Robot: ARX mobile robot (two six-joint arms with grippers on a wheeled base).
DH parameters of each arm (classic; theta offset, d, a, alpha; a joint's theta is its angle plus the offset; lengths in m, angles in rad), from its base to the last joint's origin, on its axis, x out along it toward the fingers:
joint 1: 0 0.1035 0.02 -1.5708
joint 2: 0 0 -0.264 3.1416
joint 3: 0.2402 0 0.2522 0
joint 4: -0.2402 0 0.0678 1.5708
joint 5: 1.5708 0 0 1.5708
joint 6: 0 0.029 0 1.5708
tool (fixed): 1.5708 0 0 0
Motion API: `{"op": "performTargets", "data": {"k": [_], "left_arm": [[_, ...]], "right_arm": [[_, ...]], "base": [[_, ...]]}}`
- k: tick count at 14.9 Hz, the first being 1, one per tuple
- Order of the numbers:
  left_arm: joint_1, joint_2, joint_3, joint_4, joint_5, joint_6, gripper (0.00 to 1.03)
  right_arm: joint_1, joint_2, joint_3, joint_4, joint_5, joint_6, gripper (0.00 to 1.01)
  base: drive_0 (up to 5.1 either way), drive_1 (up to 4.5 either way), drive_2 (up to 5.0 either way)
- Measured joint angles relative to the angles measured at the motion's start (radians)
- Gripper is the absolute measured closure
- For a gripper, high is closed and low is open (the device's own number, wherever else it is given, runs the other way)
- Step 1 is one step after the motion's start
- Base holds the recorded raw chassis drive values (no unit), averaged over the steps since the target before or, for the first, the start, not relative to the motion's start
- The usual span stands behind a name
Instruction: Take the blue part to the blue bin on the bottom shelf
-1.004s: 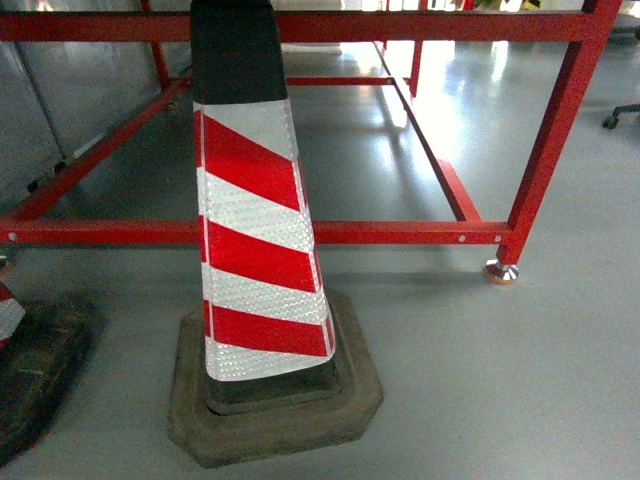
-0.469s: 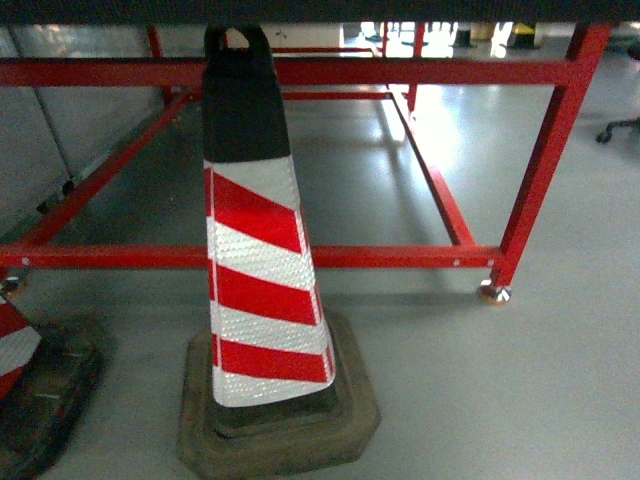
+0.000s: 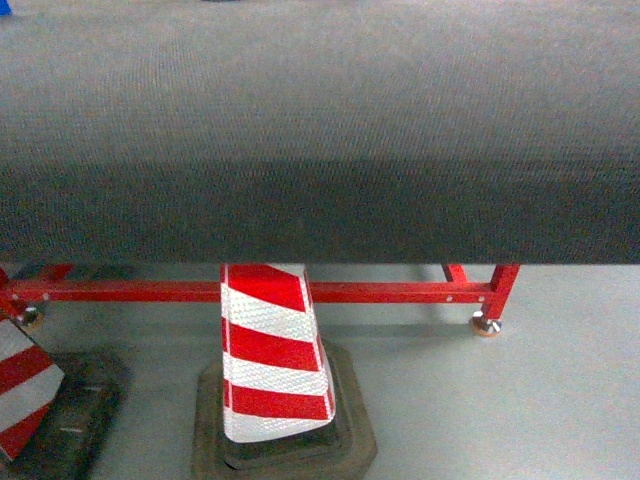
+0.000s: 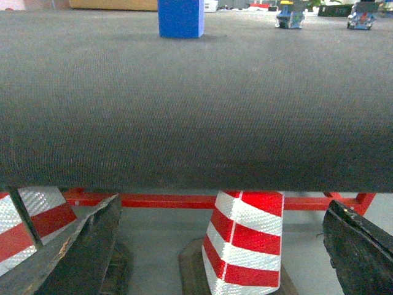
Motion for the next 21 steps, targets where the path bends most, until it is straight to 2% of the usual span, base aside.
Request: {"op": "performTargets", "data": {"k": [21], "left_arm": [[0.000, 0.000, 0.000, 0.000, 0.000, 0.000, 0.05]], "right_arm": [[0.000, 0.000, 0.000, 0.001, 0.000, 0.000, 0.03]], "base": [[0.0, 0.00, 0.0]]}}
